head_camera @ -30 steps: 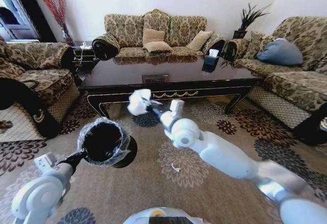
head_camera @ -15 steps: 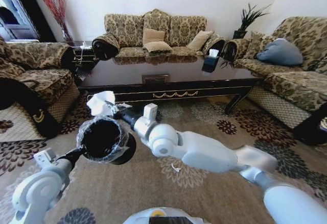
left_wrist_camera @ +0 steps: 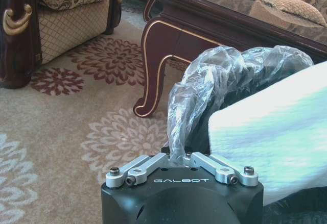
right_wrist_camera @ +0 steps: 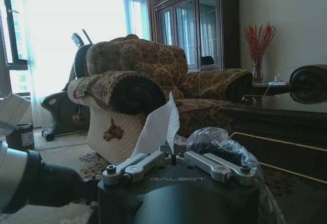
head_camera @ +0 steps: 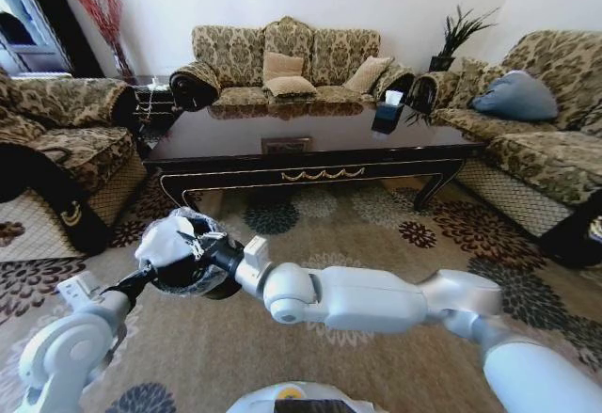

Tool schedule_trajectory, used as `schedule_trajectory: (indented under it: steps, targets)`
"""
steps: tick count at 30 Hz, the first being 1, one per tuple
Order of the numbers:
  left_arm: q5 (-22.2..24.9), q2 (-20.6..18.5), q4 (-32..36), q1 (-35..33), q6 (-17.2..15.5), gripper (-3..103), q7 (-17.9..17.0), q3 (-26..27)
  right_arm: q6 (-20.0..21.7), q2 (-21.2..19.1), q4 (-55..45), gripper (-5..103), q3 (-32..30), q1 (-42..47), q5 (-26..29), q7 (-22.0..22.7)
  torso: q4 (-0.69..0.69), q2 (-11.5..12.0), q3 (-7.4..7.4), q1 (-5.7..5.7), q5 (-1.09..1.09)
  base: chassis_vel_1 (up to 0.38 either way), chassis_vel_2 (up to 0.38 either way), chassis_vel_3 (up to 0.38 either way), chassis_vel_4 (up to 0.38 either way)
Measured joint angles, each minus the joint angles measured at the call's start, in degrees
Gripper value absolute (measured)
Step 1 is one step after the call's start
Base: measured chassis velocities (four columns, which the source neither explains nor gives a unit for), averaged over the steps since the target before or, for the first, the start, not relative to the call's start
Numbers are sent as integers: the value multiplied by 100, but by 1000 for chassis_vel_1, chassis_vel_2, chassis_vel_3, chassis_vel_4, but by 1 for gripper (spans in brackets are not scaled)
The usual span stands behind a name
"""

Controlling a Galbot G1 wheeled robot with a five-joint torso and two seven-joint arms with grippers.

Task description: Move to the front of the table and pick up the trash from the floor, then place it into the trash bin.

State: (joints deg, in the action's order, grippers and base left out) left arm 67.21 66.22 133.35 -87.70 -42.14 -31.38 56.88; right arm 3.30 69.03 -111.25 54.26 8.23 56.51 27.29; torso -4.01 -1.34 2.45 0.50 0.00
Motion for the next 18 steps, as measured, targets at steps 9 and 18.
schedule_trajectory:
  steps: [9,18]
  targets:
    - [8,-8,-16,10,0,2,0,2,131,-30,89,25,130,-39,-286,75,0,0,0,0,0,0,0,0,0]
    - [3,-1,-29,0,0,2,0,-9,130,-198,-31,57,89,-75,-288,28,0,0,0,0,0,0,0,0,0]
